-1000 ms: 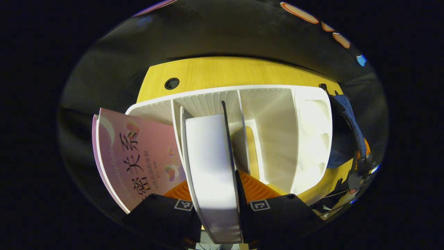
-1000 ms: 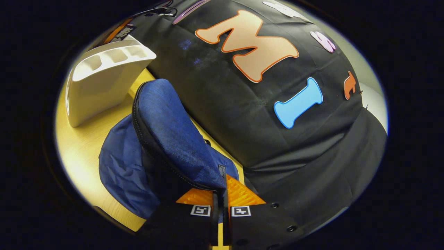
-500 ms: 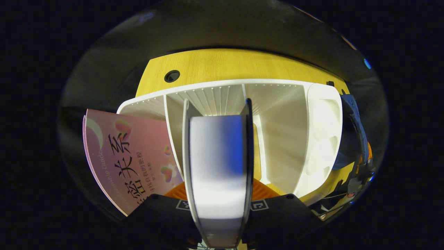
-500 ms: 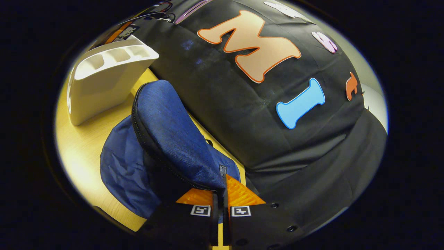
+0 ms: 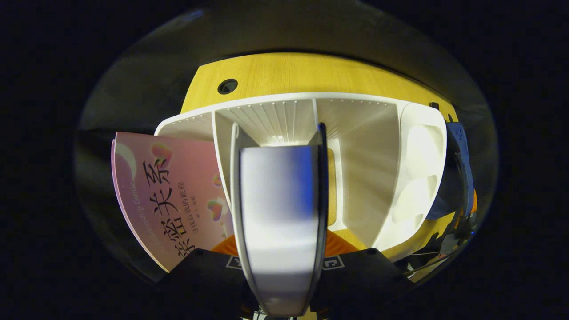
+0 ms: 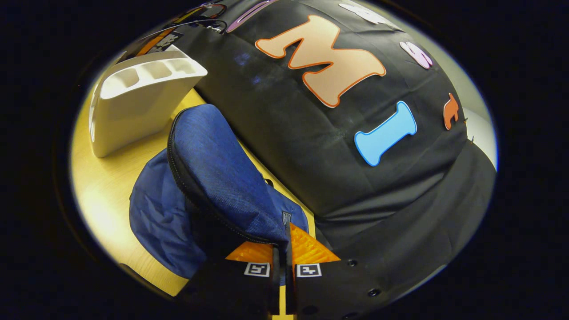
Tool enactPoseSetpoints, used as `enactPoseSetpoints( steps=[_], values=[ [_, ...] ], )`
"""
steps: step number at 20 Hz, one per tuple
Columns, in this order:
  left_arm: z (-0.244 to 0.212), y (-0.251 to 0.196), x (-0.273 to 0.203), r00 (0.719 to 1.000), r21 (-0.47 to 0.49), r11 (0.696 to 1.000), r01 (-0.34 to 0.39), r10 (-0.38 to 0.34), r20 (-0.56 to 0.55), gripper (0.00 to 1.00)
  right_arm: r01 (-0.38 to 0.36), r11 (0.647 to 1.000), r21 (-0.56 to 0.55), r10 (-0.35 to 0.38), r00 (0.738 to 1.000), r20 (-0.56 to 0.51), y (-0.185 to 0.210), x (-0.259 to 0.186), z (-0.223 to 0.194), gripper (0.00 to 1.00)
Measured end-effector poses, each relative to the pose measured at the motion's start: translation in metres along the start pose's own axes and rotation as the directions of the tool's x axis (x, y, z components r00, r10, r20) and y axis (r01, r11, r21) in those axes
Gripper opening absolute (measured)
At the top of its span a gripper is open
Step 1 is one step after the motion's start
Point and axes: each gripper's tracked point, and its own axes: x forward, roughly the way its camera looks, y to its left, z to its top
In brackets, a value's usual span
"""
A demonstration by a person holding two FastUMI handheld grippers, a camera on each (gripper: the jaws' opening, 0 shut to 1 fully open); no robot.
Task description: Open the schoolbag, grab two books from the bookshelf and put them into the schoolbag.
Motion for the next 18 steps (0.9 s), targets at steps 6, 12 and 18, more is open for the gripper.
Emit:
enactPoseSetpoints(
  steps=[6,12,18],
  values=[
    [-0.009,0.010,-0.047,0.997,0.035,0.998,-0.061,0.060,0.041,0.41,-0.006,1.000,0.009,0.006,1.000,0.015,0.000,-0.004,-0.003,0.05],
    [-0.026,0.003,-0.116,0.995,-0.008,0.999,-0.033,0.034,0.091,0.41,-0.002,1.000,0.031,0.002,1.000,0.027,-0.002,-0.007,-0.007,0.07],
    [-0.036,-0.024,-0.172,0.984,0.001,0.999,0.037,-0.036,0.177,0.41,-0.003,0.997,0.074,0.001,1.000,0.030,-0.010,-0.008,-0.008,0.05]
  ],
)
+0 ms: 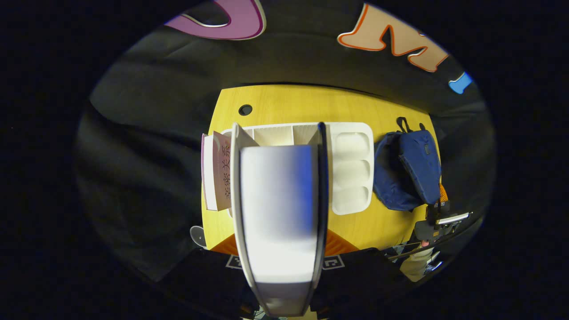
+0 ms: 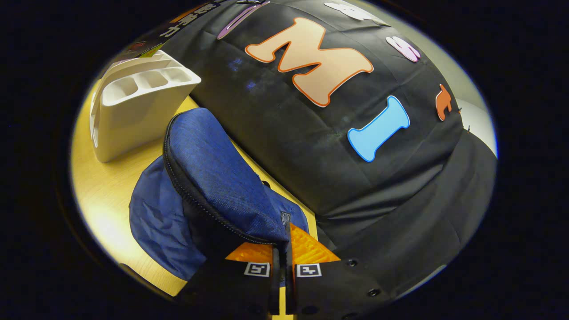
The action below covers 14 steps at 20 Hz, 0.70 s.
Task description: Open the schoolbag, grab two books from the bookshelf and put them into the schoolbag.
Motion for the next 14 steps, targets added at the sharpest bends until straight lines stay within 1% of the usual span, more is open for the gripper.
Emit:
enactPoseSetpoints(
  steps=[2,3,4,6,8,9,12,14],
  values=[
    [0.000,-0.021,-0.013,0.997,0.020,0.998,0.062,-0.062,0.036,0.41,-0.004,1.000,0.021,0.004,1.000,-0.001,-0.003,-0.001,0.000,0.05],
    [-0.001,-0.031,-0.017,0.995,0.030,0.996,0.088,-0.089,0.051,0.41,-0.003,0.999,0.033,0.003,1.000,-0.001,-0.005,0.000,0.000,0.08],
    [-0.003,-0.043,-0.018,0.991,0.037,0.992,0.117,-0.119,0.064,0.41,0.000,0.999,0.046,0.000,1.000,0.000,-0.007,0.000,-0.001,0.05],
    [-0.006,-0.074,-0.019,0.974,0.028,0.977,0.209,-0.211,0.087,0.41,0.000,0.997,0.076,0.000,1.000,0.000,-0.011,0.001,0.000,0.05],
    [-0.003,-0.111,-0.014,0.941,0.015,0.948,0.319,-0.318,0.116,0.41,-0.013,0.995,0.097,0.012,1.000,0.003,-0.011,0.002,-0.001,0.05],
    [-0.001,-0.127,-0.008,0.924,0.008,0.932,0.362,-0.360,0.131,0.40,-0.017,0.994,0.107,0.016,1.000,0.004,-0.011,0.003,0.000,0.05],
    [0.002,-0.177,0.012,0.869,-0.045,0.877,0.479,-0.467,0.163,0.40,-0.023,0.989,0.147,0.022,1.000,0.007,-0.014,0.007,0.001,0.05],
    [0.003,-0.202,0.030,0.840,-0.073,0.845,0.530,-0.511,0.183,0.40,-0.012,0.984,0.177,0.011,1.000,0.004,-0.018,0.010,0.001,0.05]
  ],
)
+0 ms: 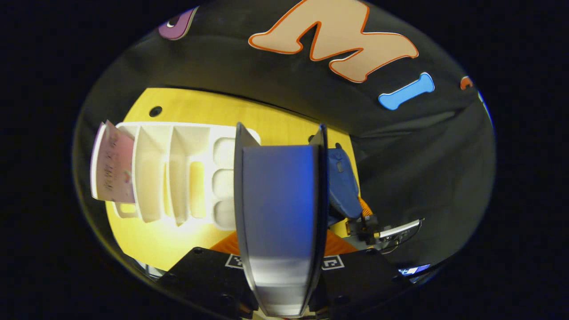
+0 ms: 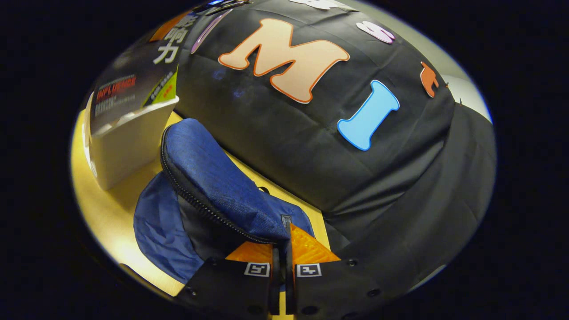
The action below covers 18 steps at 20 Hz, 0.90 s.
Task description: Open the schoolbag, grab two books from the bookshelf and put them into the schoolbag.
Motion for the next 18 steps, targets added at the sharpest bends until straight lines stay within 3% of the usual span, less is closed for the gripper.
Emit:
enactPoseSetpoints(
  steps=[4,10,18],
  values=[
    [-0.015,-0.015,0.051,0.998,-0.036,0.998,0.045,-0.044,0.036,0.40,0.013,0.997,0.078,-0.012,1.000,-0.012,-0.006,0.005,0.002,0.06],
    [-0.020,-0.049,0.130,0.978,-0.156,0.970,0.185,-0.167,0.122,0.39,0.002,0.989,0.148,0.000,1.000,-0.012,-0.009,0.010,0.005,0.07],
    [-0.021,-0.084,0.203,0.933,-0.099,0.941,0.324,-0.300,0.199,0.38,-0.041,0.983,0.181,0.038,0.999,0.024,-0.009,0.010,0.006,0.10]
  ],
)
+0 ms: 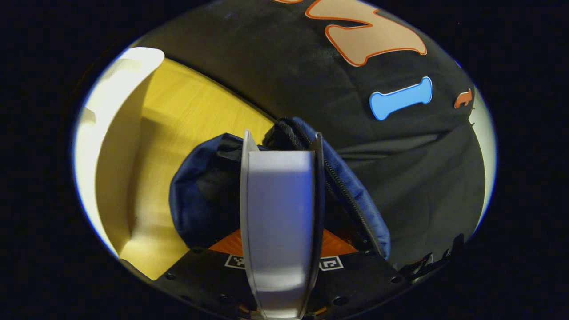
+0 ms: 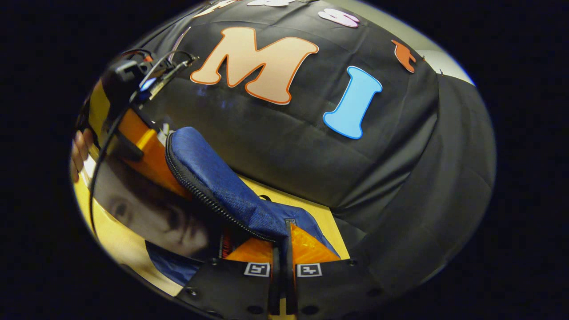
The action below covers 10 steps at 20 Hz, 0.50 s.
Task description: Open the schoolbag, grab two books from the bookshelf and put them into the schoolbag.
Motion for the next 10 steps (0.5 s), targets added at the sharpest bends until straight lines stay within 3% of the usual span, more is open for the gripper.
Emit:
enactPoseSetpoints(
  steps=[4,10],
  values=[
    [-0.009,0.003,0.035,0.999,0.001,0.999,0.036,-0.036,0.000,0.38,-0.024,1.000,-0.020,0.024,1.000,0.020,0.004,0.000,0.001,0.08],
    [-0.008,0.008,0.074,0.989,-0.082,0.986,0.144,-0.142,0.035,0.39,-0.014,1.000,-0.025,0.015,1.000,0.019,0.004,-0.004,0.000,0.08]
  ],
)
